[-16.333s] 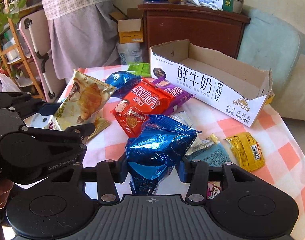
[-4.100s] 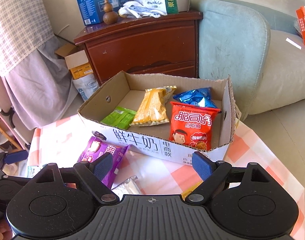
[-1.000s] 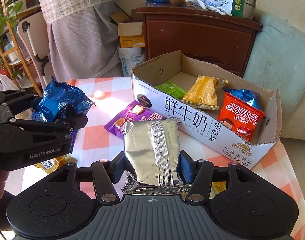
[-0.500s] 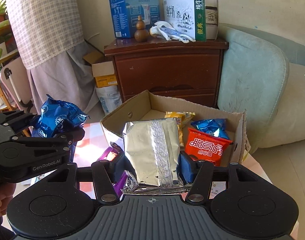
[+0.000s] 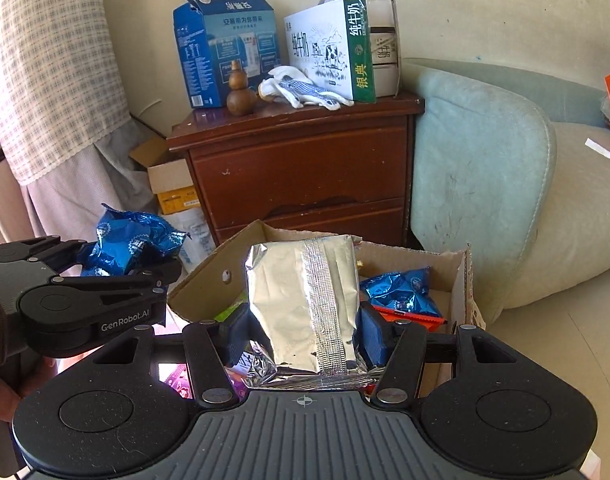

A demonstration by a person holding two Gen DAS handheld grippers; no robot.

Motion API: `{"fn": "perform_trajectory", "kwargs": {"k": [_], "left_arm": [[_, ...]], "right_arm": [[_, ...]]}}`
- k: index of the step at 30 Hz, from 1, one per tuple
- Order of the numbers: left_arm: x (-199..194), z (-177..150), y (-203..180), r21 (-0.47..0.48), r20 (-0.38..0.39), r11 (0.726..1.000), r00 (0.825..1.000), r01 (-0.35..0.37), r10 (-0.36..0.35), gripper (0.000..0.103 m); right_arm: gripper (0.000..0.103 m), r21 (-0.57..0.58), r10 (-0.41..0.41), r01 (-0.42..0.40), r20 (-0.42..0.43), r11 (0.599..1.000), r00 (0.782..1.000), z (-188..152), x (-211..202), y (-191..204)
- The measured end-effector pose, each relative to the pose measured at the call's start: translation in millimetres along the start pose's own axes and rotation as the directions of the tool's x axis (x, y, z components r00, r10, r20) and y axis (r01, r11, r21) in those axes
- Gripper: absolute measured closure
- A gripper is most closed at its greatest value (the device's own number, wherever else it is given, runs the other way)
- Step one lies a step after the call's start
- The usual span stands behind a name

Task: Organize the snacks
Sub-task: 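Lift both held bags and carry them over the milk box, then lower both bags into the box and open both tools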

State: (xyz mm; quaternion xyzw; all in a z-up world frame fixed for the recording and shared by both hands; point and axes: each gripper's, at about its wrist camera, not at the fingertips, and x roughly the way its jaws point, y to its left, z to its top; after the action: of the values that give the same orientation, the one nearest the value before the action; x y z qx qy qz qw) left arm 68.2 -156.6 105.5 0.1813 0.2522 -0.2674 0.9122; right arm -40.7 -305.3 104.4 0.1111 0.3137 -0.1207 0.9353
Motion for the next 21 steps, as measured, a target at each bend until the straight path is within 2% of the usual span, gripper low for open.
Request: {"fn": "perform_trajectory", "kwargs": {"k": [10, 14, 15, 16, 17, 21], "left_arm": [[35, 6, -2, -0.024, -0.058, 1.000, 0.998, 0.017, -0.018, 0.048], [52, 5, -5, -0.048, -0.078, 0.999, 0.997, 0.019, -0.022, 0.046], [56, 4, -6, -0.055, -0.085, 0.998, 0.996, 0.025, -0.030, 0.041], [58, 4, -7, -0.063, -0.095, 0.998, 0.995, 0.029, -0.034, 0.029], [58, 3, -7, -0.072, -0.101, 0.997, 0.994, 0.029, -0.036, 0.025], [52, 5, 0, -0.098, -0.090, 0.995, 0.996, 0.008, -0.017, 0.021]], "right_arm": [[0.047, 0.036, -0.040, 0.040, -0.016, 0.999, 0.999, 5, 27, -3], [0.047, 0.092, -0.058, 0.061, -0.038, 0.994, 0.998, 6, 45, -9], [0.045, 0.108, -0.055, 0.060, -0.046, 0.992, 0.997, 6, 50, -11], [0.044, 0.126, -0.058, 0.064, -0.052, 0.990, 0.997, 5, 53, -12], [0.042, 0.144, -0.061, 0.068, -0.056, 0.987, 0.997, 4, 55, -14], [0.041, 0.176, -0.049, 0.056, -0.049, 0.983, 0.998, 5, 52, -19]]}}
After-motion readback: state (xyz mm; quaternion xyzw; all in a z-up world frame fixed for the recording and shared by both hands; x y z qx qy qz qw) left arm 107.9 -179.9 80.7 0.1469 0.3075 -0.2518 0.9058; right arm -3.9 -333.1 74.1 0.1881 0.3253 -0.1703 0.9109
